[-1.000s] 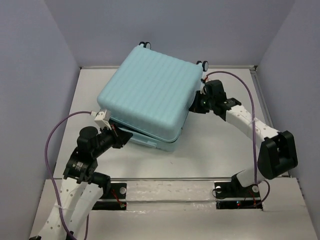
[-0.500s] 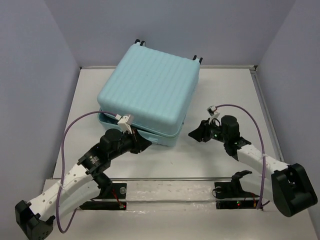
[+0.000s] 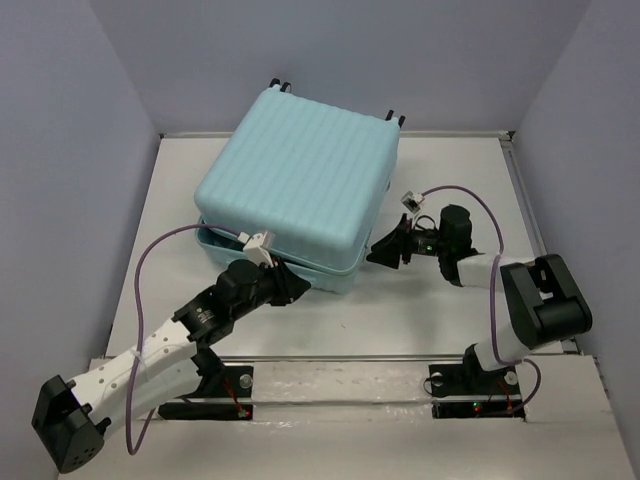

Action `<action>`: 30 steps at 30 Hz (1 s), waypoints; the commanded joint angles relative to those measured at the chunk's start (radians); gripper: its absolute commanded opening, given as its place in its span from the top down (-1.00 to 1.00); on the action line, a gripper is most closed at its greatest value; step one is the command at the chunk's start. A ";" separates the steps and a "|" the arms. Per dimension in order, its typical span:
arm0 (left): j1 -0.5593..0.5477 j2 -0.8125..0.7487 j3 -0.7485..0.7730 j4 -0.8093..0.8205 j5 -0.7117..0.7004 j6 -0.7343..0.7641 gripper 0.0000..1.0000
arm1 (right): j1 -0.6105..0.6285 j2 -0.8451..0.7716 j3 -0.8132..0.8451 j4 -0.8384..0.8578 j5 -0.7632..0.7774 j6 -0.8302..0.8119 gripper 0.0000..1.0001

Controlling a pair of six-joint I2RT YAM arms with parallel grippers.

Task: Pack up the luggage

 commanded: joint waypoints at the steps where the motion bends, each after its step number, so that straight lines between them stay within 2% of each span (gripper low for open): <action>1: -0.018 0.016 -0.007 0.063 -0.078 -0.012 0.42 | -0.005 0.014 0.069 0.135 -0.141 -0.021 -0.31; 8: -0.021 0.054 -0.001 0.069 -0.098 -0.011 0.05 | -0.005 0.070 0.114 0.138 -0.162 -0.026 -0.33; 13: -0.019 0.062 0.007 0.087 -0.098 -0.009 0.05 | -0.005 0.122 0.079 0.300 -0.196 0.075 -0.23; 16: -0.019 0.071 0.013 0.104 -0.101 -0.005 0.05 | -0.005 0.150 0.056 0.404 -0.207 0.143 -0.10; 20: -0.019 0.094 0.013 0.118 -0.108 -0.005 0.05 | 0.004 0.201 0.051 0.555 -0.213 0.244 -0.10; 24: -0.021 0.097 0.001 0.133 -0.113 -0.009 0.05 | 0.026 0.241 0.071 0.627 -0.224 0.306 -0.06; 30: -0.019 0.085 -0.001 0.136 -0.119 -0.012 0.05 | 0.058 0.274 0.065 0.763 -0.224 0.399 0.39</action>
